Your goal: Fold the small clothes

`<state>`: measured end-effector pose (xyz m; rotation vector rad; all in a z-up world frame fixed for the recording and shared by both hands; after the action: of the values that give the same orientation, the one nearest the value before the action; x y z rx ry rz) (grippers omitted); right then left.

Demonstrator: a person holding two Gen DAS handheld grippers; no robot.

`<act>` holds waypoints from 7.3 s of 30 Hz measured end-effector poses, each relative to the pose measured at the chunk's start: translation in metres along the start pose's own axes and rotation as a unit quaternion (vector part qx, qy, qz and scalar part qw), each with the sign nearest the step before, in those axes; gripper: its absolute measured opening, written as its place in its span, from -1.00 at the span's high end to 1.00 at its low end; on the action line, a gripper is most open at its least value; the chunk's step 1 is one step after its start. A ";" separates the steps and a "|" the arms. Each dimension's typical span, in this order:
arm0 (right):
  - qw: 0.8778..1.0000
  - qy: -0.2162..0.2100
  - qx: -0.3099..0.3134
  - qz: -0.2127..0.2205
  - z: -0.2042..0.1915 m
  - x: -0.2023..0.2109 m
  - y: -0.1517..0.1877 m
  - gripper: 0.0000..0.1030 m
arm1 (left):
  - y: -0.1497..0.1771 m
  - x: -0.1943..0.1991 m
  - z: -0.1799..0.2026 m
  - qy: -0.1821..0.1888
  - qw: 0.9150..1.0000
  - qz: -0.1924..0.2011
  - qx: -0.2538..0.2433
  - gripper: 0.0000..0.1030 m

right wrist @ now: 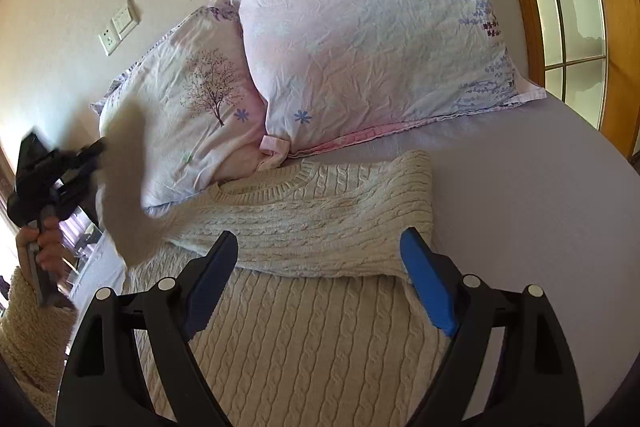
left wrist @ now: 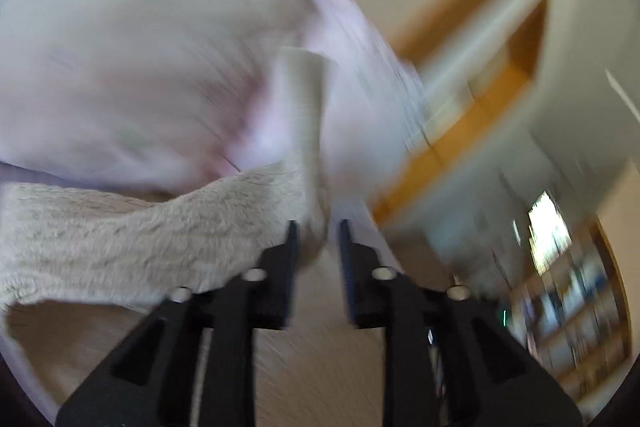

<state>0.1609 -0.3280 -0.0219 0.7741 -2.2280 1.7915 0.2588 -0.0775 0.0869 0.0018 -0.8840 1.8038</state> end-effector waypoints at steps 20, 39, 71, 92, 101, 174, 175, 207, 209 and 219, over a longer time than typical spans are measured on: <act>0.947 -0.233 -0.166 -0.149 0.005 0.097 0.199 -0.65 | 0.250 0.212 -0.104 -0.107 0.989 -0.019 0.100 -0.45; 0.912 -0.359 -0.171 -0.098 -0.043 0.092 0.198 0.83 | 0.278 0.169 -0.115 -0.011 0.974 -0.037 0.223 0.88; 0.986 -0.057 -0.153 0.017 0.043 -0.087 -0.052 -0.79 | -0.018 0.067 -0.217 -0.159 0.969 0.044 0.183 -0.54; 0.988 -0.070 -0.119 0.069 0.068 -0.007 -0.058 -0.81 | -0.038 -0.034 -0.071 0.066 0.968 0.021 0.239 0.73; 0.980 -0.102 -0.169 0.025 0.086 -0.012 -0.059 -0.80 | 0.027 -0.214 0.046 0.225 0.916 -0.165 0.289 0.13; 0.968 0.119 0.119 -0.185 -0.092 -0.070 0.102 -0.97 | 0.161 0.015 -0.128 -0.446 0.894 -0.015 -0.038 -0.97; 0.968 0.121 0.118 -0.184 -0.094 -0.068 0.103 -0.97 | 0.161 0.015 -0.129 -0.446 0.894 -0.016 -0.039 -0.97; 0.971 0.124 0.120 -0.168 -0.098 -0.058 0.105 -0.97 | 0.162 0.015 -0.129 -0.446 0.894 -0.015 -0.039 -0.97; 0.971 0.124 0.120 -0.168 -0.098 -0.058 0.105 -0.97 | 0.162 0.015 -0.129 -0.446 0.894 -0.015 -0.039 -0.97; 0.971 0.125 0.120 -0.168 -0.098 -0.058 0.105 -0.97 | 0.162 0.015 -0.129 -0.446 0.894 -0.015 -0.039 -0.97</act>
<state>0.1405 -0.2043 -0.1120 0.8547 -1.6340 1.8835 0.1721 -0.0167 -0.0914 0.8484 -1.5749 1.7161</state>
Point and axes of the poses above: each gripper's, at about its wrist camera, not at the fingertips, and x roughly against the way its jaws point, z to its right, y to its underside, the point moved 10 cm from there along -x, roughly the way its jaws point, and after that the axes turned 8 degrees about x, right-handed, at the moved point
